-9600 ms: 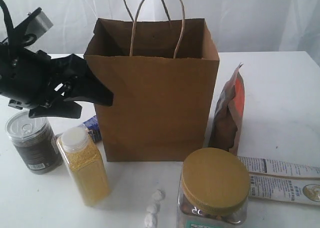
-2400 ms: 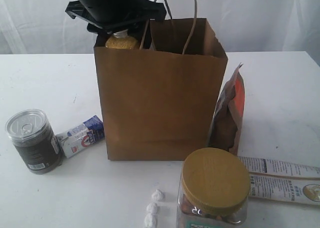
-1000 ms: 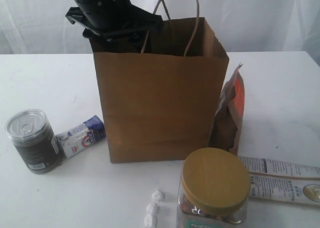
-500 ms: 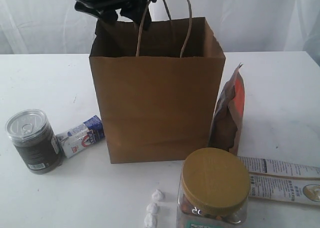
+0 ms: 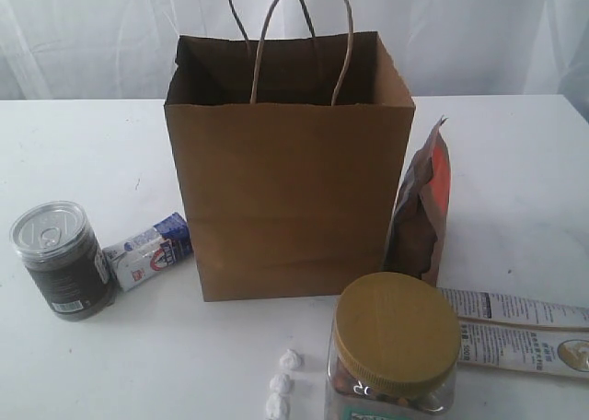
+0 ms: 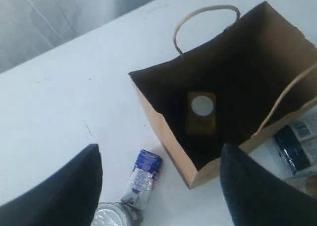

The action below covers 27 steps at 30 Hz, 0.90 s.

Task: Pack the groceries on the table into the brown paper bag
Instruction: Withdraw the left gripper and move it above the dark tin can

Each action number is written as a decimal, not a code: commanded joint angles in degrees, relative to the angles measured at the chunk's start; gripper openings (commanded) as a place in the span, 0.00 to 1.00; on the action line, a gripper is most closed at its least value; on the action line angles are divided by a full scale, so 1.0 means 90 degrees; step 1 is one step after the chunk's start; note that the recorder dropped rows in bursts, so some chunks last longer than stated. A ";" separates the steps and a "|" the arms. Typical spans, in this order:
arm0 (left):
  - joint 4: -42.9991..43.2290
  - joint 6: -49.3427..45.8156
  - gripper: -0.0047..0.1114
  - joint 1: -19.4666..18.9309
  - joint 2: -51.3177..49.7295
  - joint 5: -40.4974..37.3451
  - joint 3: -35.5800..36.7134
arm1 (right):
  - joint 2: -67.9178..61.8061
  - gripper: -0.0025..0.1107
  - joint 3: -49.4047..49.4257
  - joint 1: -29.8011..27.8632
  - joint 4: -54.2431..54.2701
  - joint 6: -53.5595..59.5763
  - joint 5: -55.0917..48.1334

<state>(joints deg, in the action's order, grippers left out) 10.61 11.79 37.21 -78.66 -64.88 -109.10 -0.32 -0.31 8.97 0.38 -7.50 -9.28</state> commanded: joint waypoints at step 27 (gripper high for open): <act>0.1059 0.0527 0.64 0.0009 0.0524 -0.0564 0.4141 | 0.0036 0.02 0.0034 -0.0040 -0.0006 -0.0022 0.0035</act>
<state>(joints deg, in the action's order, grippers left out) 20.57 15.35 37.21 -74.41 -64.78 -73.98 -0.32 -0.31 8.97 0.38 -7.50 -9.28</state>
